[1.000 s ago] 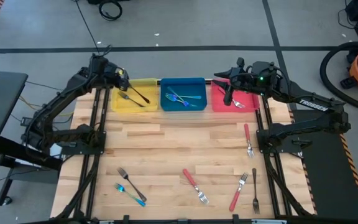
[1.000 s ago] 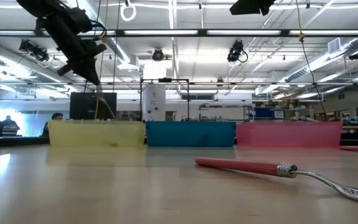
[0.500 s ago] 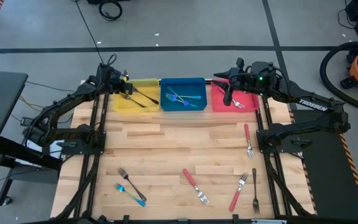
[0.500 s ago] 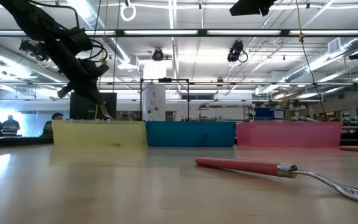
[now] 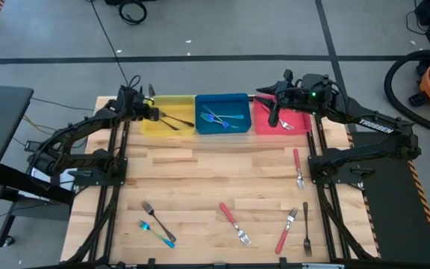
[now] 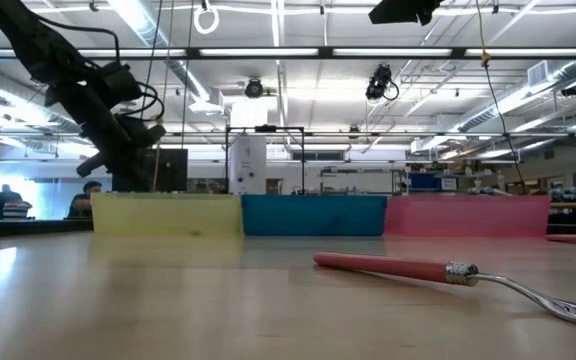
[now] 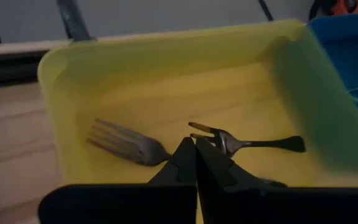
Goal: Sort silverware by color (type)
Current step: Put the middle black fork into the yellow bin, then put the bottom right pink fork into the red bin
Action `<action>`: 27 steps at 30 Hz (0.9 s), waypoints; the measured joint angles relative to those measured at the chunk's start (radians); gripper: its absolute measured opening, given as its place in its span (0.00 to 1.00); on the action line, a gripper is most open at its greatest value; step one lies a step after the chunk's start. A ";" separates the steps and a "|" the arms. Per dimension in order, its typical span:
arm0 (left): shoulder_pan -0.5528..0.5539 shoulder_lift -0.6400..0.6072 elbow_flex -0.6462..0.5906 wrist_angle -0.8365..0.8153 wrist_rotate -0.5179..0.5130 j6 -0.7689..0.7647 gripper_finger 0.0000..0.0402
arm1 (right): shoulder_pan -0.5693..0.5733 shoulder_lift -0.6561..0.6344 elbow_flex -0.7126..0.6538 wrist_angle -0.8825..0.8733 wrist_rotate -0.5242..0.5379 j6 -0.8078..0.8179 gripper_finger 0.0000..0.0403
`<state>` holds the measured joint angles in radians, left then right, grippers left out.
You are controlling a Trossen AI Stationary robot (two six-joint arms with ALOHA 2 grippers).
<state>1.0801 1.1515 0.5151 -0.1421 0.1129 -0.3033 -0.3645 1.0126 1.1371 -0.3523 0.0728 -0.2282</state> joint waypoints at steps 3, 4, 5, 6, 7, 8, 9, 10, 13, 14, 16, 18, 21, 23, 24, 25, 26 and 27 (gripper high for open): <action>0.014 0.000 0.000 -0.005 -0.008 0.001 0.01 | 0.000 0.000 0.000 0.000 -0.016 0.000 0.31; 0.020 0.000 0.000 -0.006 -0.009 0.004 0.02 | 0.000 0.000 0.000 0.000 -0.024 0.000 0.31; 0.026 0.000 0.000 -0.006 -0.008 0.009 0.03 | 0.000 0.000 0.000 0.000 -0.029 0.000 0.31; 0.029 0.000 0.000 -0.006 -0.007 0.012 0.05 | 0.000 0.000 0.000 0.000 -0.036 0.000 0.31; 0.029 0.000 0.000 -0.006 -0.007 0.015 0.07 | 0.000 0.000 0.000 0.000 -0.044 0.000 0.31; 0.029 0.000 0.000 -0.008 -0.007 0.020 0.09 | 0.000 0.000 0.000 0.000 -0.048 0.000 0.31; 0.029 0.000 0.000 -0.011 -0.007 0.024 0.10 | 0.000 0.000 0.000 -0.001 -0.048 -0.001 0.31; 0.029 0.000 0.000 -0.013 -0.006 0.026 0.12 | 0.000 0.000 0.000 -0.001 -0.048 -0.003 0.31; 0.028 0.000 0.000 -0.013 -0.004 0.026 0.17 | 0.000 0.000 0.000 -0.001 -0.048 -0.007 0.31; 0.028 0.000 0.000 -0.013 -0.005 0.026 0.18 | 0.000 0.000 0.000 -0.001 -0.048 -0.008 0.31; 0.029 0.000 0.000 -0.013 -0.005 0.026 0.20 | 0.000 0.000 0.000 -0.001 -0.048 -0.009 0.31; 0.029 0.000 0.000 -0.013 -0.004 0.026 0.21 | 0.000 0.000 0.000 -0.001 -0.048 -0.009 0.31; 0.029 0.000 0.000 -0.013 -0.004 0.026 0.22 | 0.000 0.000 0.000 -0.001 -0.048 -0.009 0.31; 0.029 0.000 0.000 -0.012 -0.003 0.026 0.22 | 0.000 0.000 0.000 -0.001 -0.048 -0.009 0.31; 0.028 0.000 0.000 -0.012 -0.003 0.027 0.22 | 0.000 0.000 0.000 -0.001 -0.048 -0.006 0.31; 0.026 0.000 0.000 -0.009 -0.003 0.033 0.22 | 0.000 0.000 0.000 -0.001 -0.048 -0.002 0.31; 0.024 0.000 0.000 -0.002 -0.002 0.051 0.22 | 0.000 0.000 0.000 -0.001 -0.048 0.003 0.31; 0.020 0.000 0.000 0.010 -0.001 0.068 0.22 | 0.000 0.000 0.000 -0.001 -0.048 0.010 0.31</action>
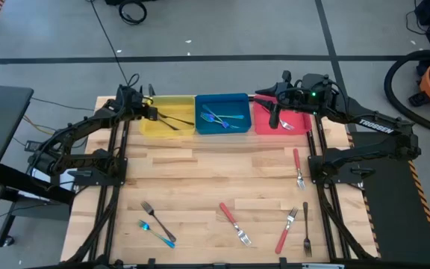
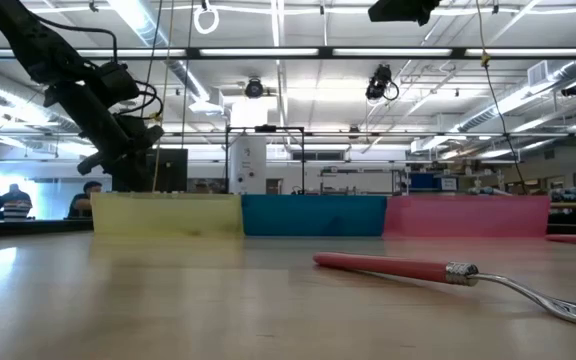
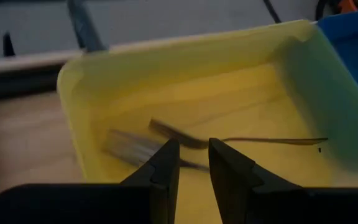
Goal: Sort silverware by color (type)
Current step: Put the bottom right pink fork into the red bin
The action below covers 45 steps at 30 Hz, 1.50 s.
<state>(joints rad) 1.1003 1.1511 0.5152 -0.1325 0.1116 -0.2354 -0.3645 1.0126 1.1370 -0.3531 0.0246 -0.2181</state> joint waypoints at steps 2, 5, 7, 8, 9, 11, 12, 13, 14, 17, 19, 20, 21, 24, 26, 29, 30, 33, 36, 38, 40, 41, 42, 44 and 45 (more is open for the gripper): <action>-0.012 -0.005 0.000 0.024 0.012 0.017 0.22 | 0.000 0.000 0.000 -0.001 0.000 0.026 0.31; -0.042 -0.021 0.000 0.073 0.088 0.021 0.22 | 0.001 0.000 0.000 -0.014 0.000 0.080 0.31; -0.069 -0.035 0.000 0.105 0.136 0.023 0.22 | 0.005 0.000 0.000 -0.021 0.000 0.119 0.31; -0.085 -0.041 0.000 0.119 0.152 0.023 0.22 | 0.008 0.000 0.000 -0.021 0.000 0.137 0.31; -0.102 -0.046 0.000 0.137 0.163 0.026 0.22 | 0.012 0.000 0.000 -0.019 0.000 0.147 0.31; -0.139 -0.052 0.001 0.174 0.179 0.048 0.22 | 0.017 0.000 0.000 -0.008 0.000 0.156 0.31; -0.157 -0.053 0.001 0.191 0.181 0.063 0.22 | 0.018 0.000 0.000 -0.005 0.000 0.163 0.31; -0.175 -0.053 0.001 0.208 0.182 0.072 0.22 | 0.021 0.000 0.000 -0.003 0.000 0.176 0.31; -0.193 -0.053 0.001 0.219 0.182 0.085 0.22 | 0.023 0.000 0.000 0.000 0.000 0.187 0.31; -0.244 -0.053 0.001 0.244 0.182 0.114 0.22 | 0.025 0.000 0.000 0.001 0.000 0.197 0.31; -0.277 -0.053 0.001 0.258 0.181 0.116 0.22 | 0.024 0.000 0.000 0.001 0.000 0.216 0.31; -0.292 -0.053 0.001 0.267 0.181 0.116 0.22 | 0.024 0.000 0.000 0.001 0.000 0.218 0.31; -0.308 -0.053 0.001 0.275 0.181 0.116 0.22 | 0.024 0.000 0.000 0.002 0.000 0.217 0.31; -0.355 -0.053 0.001 0.323 0.178 0.116 0.22 | 0.024 0.000 0.000 -0.007 0.000 0.218 0.31; -0.385 -0.053 0.001 0.348 0.171 0.116 0.22 | 0.024 0.000 0.000 -0.025 0.000 0.218 0.32; -0.423 -0.053 0.001 0.365 0.169 0.116 0.22 | 0.024 0.000 0.000 -0.036 0.000 0.220 0.34; -0.433 -0.053 0.001 0.364 0.169 0.116 0.22 | 0.024 0.000 0.000 -0.037 0.000 0.223 0.35; -0.462 -0.053 0.001 0.363 0.166 0.116 0.22 | 0.024 0.000 0.000 -0.039 0.000 0.231 0.37; -0.488 -0.053 0.001 0.363 0.151 0.116 0.22 | 0.024 0.000 0.000 -0.047 0.000 0.279 0.38; -0.500 -0.053 0.001 0.363 0.136 0.116 0.22 | 0.024 0.000 0.000 -0.067 0.009 0.286 0.39; -0.507 -0.053 0.001 0.363 0.120 0.116 0.22 | 0.024 0.000 0.000 -0.115 0.025 0.287 0.40; -0.510 -0.053 0.001 0.363 0.112 0.116 0.22 | 0.024 0.000 0.000 -0.145 0.035 0.287 0.40; -0.510 -0.053 0.001 0.361 0.108 0.116 0.22 | 0.024 0.000 0.000 -0.177 0.042 0.289 0.41; -0.510 -0.053 0.001 0.361 0.106 0.112 0.22 | 0.032 0.000 0.000 -0.251 0.042 0.297 0.41; -0.510 -0.053 0.001 0.361 0.106 0.108 0.22 | 0.038 0.000 0.000 -0.292 0.041 0.297 0.42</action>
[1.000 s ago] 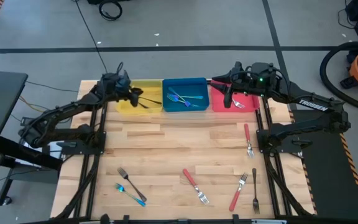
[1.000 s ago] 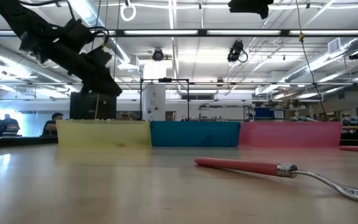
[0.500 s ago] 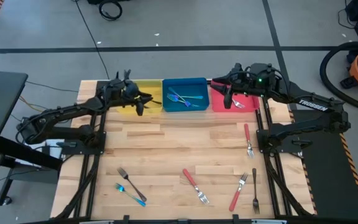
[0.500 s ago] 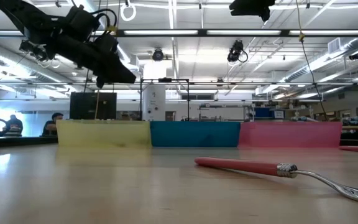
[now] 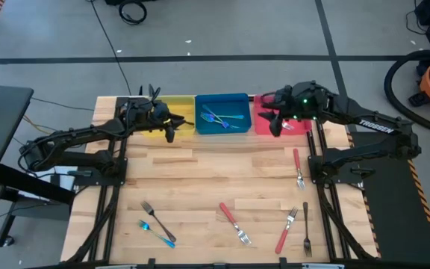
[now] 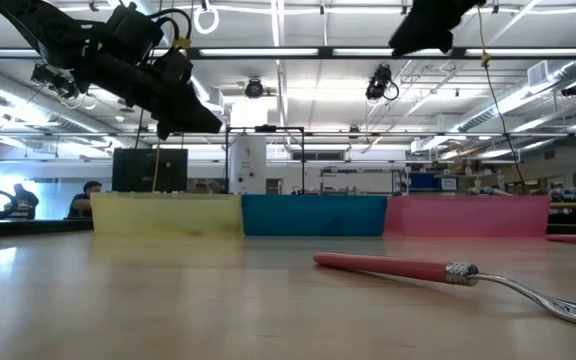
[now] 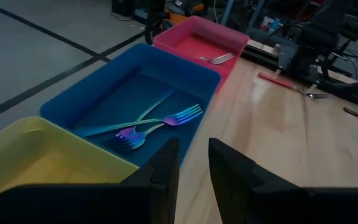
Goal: Sort silverware by color (type)
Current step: Put the bottom right pink fork into the red bin
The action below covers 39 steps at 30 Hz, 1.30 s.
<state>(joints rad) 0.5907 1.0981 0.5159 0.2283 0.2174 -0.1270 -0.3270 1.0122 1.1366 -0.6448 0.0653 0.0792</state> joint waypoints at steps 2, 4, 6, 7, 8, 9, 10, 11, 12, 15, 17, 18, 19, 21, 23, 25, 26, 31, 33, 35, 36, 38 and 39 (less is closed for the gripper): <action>0.000 0.000 0.000 0.000 0.000 -0.017 0.22 | 0.016 0.000 0.000 -0.076 -0.016 0.002 0.41; -0.001 0.000 0.000 -0.001 0.000 -0.019 0.22 | 0.039 0.000 0.000 -0.140 -0.040 0.024 0.41; 0.000 0.000 0.000 -0.001 0.000 -0.021 0.22 | 0.069 0.000 0.000 -0.173 -0.071 0.068 0.41; 0.000 0.000 0.000 -0.001 0.000 -0.023 0.22 | 0.089 0.000 0.000 -0.179 -0.090 0.097 0.41; 0.000 0.000 0.000 -0.002 0.000 -0.025 0.22 | 0.109 0.000 0.000 -0.182 -0.113 0.129 0.41; 0.000 0.000 0.000 -0.003 0.000 -0.024 0.22 | 0.132 0.000 0.000 -0.182 -0.141 0.159 0.41; 0.000 0.000 0.000 -0.006 0.000 -0.023 0.22 | 0.154 0.000 0.000 -0.182 -0.173 0.181 0.41; 0.000 0.000 0.000 -0.012 0.000 -0.023 0.22 | 0.176 0.000 0.000 -0.182 -0.207 0.194 0.41; 0.000 0.000 0.000 -0.017 0.000 -0.026 0.22 | 0.199 0.000 0.000 -0.182 -0.233 0.204 0.41; -0.001 0.000 0.000 -0.020 0.000 -0.052 0.22 | 0.263 -0.001 -0.015 -0.168 -0.265 0.253 0.41; -0.002 0.000 0.000 -0.021 0.000 -0.069 0.22 | 0.296 0.000 -0.028 -0.184 -0.266 0.302 0.41; -0.002 0.000 0.000 -0.021 0.000 -0.071 0.22 | 0.312 0.000 -0.037 -0.188 -0.269 0.327 0.41; -0.002 0.000 0.000 -0.024 0.000 -0.072 0.22 | 0.327 0.001 -0.046 -0.194 -0.273 0.354 0.41; -0.002 0.000 0.000 -0.026 0.000 -0.072 0.22 | 0.358 0.003 -0.064 -0.239 -0.276 0.428 0.41; -0.002 0.000 0.000 -0.026 0.000 -0.071 0.22 | 0.392 0.002 -0.088 -0.284 -0.278 0.526 0.41; -0.002 0.000 0.000 -0.026 0.000 -0.071 0.22 | 0.431 0.003 -0.119 -0.326 -0.279 0.622 0.41; -0.002 0.000 0.000 -0.026 0.000 -0.071 0.22 | 0.453 0.003 -0.137 -0.346 -0.283 0.663 0.41; -0.002 0.000 0.000 -0.026 0.000 -0.070 0.22 | 0.546 0.003 -0.235 -0.339 -0.327 0.816 0.41; -0.002 0.000 0.000 -0.026 0.000 -0.070 0.22 | 0.579 0.003 -0.268 -0.338 -0.327 0.872 0.41; -0.002 0.000 0.000 -0.026 0.000 -0.069 0.22 | 0.610 0.003 -0.301 -0.335 -0.327 0.929 0.41; -0.002 0.000 0.000 -0.027 0.000 -0.066 0.22 | 0.627 0.003 -0.319 -0.328 -0.328 0.961 0.41; -0.002 0.000 0.000 -0.032 0.000 -0.054 0.22 | 0.661 0.003 -0.350 -0.316 -0.328 1.028 0.41; -0.002 0.000 0.000 -0.038 0.000 -0.047 0.22 | 0.679 0.003 -0.368 -0.304 -0.328 1.060 0.41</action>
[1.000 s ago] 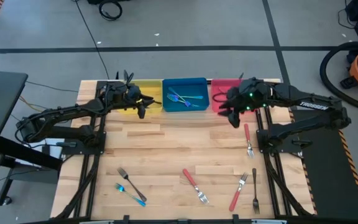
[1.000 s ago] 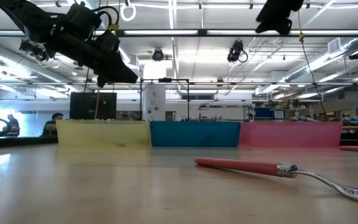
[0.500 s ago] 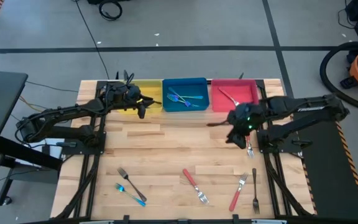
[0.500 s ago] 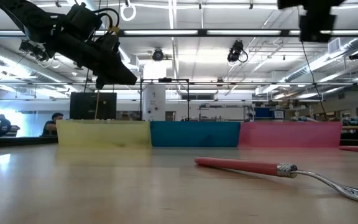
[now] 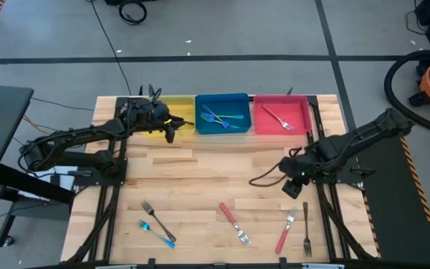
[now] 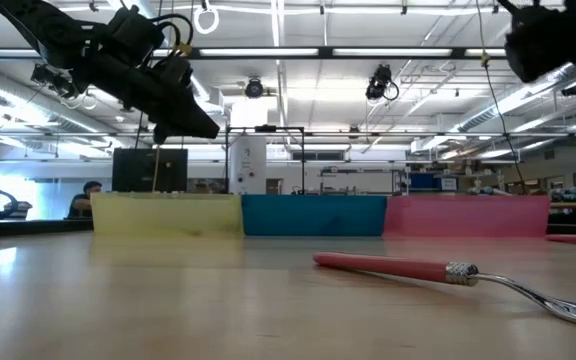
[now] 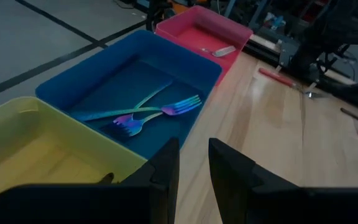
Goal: Sort silverware by color (type)
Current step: Put the bottom right pink fork into the red bin
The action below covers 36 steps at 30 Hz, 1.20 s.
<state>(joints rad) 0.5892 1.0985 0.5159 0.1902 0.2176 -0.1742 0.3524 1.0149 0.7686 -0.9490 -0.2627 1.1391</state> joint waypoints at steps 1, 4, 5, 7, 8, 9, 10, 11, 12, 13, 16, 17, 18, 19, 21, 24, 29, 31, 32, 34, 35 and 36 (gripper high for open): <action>0.000 0.000 0.000 -0.007 0.000 0.004 0.22 | 0.018 0.000 -0.019 0.016 0.000 0.032 0.41; 0.000 0.000 0.000 -0.013 0.000 0.007 0.22 | 0.074 0.000 -0.066 0.069 0.001 0.109 0.41; 0.000 0.000 0.000 -0.016 0.000 0.008 0.22 | 0.091 0.000 -0.082 0.090 0.003 0.134 0.41; 0.000 0.000 0.000 -0.018 0.000 0.008 0.22 | 0.121 0.000 -0.112 0.114 0.005 0.185 0.41; 0.000 0.000 0.000 -0.019 0.000 0.009 0.22 | 0.137 0.000 -0.124 0.120 0.010 0.209 0.41; 0.000 0.000 0.000 -0.020 0.000 0.011 0.22 | 0.151 0.000 -0.136 0.128 0.013 0.233 0.41; 0.000 0.000 0.000 -0.024 0.000 0.014 0.22 | 0.165 0.000 -0.148 0.136 0.018 0.255 0.41; 0.000 0.000 0.000 -0.025 0.000 0.019 0.22 | 0.179 0.000 -0.159 0.140 0.022 0.275 0.41; 0.000 0.000 0.000 -0.025 0.000 0.026 0.22 | 0.192 0.000 -0.171 0.147 0.027 0.292 0.41; 0.000 0.000 0.000 -0.025 0.000 0.030 0.22 | 0.205 0.000 -0.181 0.157 0.030 0.308 0.41; 0.000 0.000 0.000 -0.025 0.000 0.030 0.22 | 0.241 0.000 -0.211 0.199 0.039 0.365 0.41; 0.000 0.000 0.000 -0.025 0.000 0.030 0.22 | 0.253 0.000 -0.220 0.214 0.050 0.384 0.41; 0.000 0.000 0.000 -0.025 0.000 0.029 0.22 | 0.267 0.000 -0.230 0.233 0.071 0.402 0.41; 0.000 0.000 0.000 -0.026 0.000 0.029 0.22 | 0.283 0.000 -0.239 0.251 0.089 0.423 0.41; 0.000 0.000 0.000 -0.026 0.000 0.030 0.22 | 0.314 0.000 -0.258 0.288 0.119 0.466 0.41; 0.000 0.000 0.000 -0.027 0.000 0.030 0.22 | 0.369 0.000 -0.270 0.306 0.182 0.541 0.41; 0.000 0.000 0.000 -0.029 0.000 0.030 0.22 | 0.460 0.000 -0.270 0.306 0.313 0.663 0.41; 0.000 0.000 0.000 -0.029 0.000 0.029 0.22 | 0.500 0.000 -0.270 0.304 0.351 0.717 0.41; 0.000 0.000 0.000 -0.029 0.000 0.030 0.22 | 0.519 0.001 -0.270 0.304 0.371 0.747 0.41; 0.000 0.000 0.000 -0.029 0.000 0.029 0.22 | 0.559 0.010 -0.270 0.304 0.412 0.806 0.41; 0.000 0.000 0.000 -0.029 0.000 0.029 0.22 | 0.578 0.017 -0.270 0.303 0.433 0.833 0.41; 0.000 0.000 0.000 -0.029 0.000 0.030 0.22 | 0.596 0.027 -0.270 0.303 0.452 0.859 0.41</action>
<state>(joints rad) 0.5892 1.0985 0.5159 0.1608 0.2176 -0.1444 0.9482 1.0418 0.4984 -0.6456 0.1890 1.9978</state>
